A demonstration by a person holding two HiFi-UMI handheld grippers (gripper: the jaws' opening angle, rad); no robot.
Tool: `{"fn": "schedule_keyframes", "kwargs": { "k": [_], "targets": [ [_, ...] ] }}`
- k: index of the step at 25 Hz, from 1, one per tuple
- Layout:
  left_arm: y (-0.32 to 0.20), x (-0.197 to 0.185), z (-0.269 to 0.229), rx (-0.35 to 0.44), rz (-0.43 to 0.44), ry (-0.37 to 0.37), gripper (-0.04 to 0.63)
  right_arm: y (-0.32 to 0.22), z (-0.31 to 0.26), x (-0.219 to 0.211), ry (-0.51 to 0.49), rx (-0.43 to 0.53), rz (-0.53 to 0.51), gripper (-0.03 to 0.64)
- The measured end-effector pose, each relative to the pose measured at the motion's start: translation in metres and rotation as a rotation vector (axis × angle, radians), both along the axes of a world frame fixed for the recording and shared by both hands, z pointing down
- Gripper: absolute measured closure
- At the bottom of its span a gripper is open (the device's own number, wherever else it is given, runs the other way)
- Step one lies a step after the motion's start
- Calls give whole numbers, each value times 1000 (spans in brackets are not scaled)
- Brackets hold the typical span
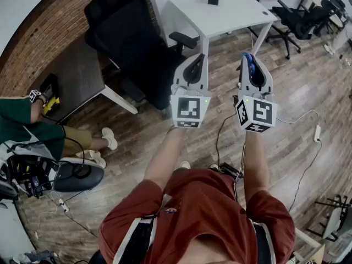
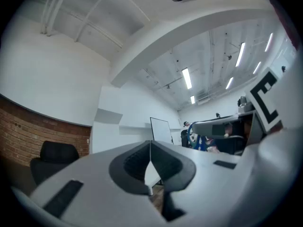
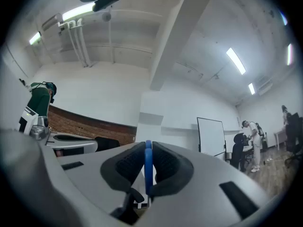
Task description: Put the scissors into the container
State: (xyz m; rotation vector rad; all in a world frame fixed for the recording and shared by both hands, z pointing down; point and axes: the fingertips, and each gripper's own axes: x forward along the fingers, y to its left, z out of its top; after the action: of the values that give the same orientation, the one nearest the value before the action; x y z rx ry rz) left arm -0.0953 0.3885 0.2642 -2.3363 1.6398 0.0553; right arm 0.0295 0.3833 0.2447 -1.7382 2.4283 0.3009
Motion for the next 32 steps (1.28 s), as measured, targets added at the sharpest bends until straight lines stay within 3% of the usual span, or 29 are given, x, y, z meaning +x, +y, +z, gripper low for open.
{"fn": "schedule_keyframes", "kwargs": {
  "k": [5,12,24,32],
  "targets": [
    [3,-9,-5,-3,58,6,580,15,-10,-6,-31,5,63,563],
    [18,-2,-3,-18,48,24,580,32,-4,-5,-25,6,53,563],
    [31,58,4,-39,5,23,580,44,-2,49,-28,37,-5,563],
    [48,95,-7,-6,-28,31,580,51,4,79,-13,45,-50,563]
  ]
}}
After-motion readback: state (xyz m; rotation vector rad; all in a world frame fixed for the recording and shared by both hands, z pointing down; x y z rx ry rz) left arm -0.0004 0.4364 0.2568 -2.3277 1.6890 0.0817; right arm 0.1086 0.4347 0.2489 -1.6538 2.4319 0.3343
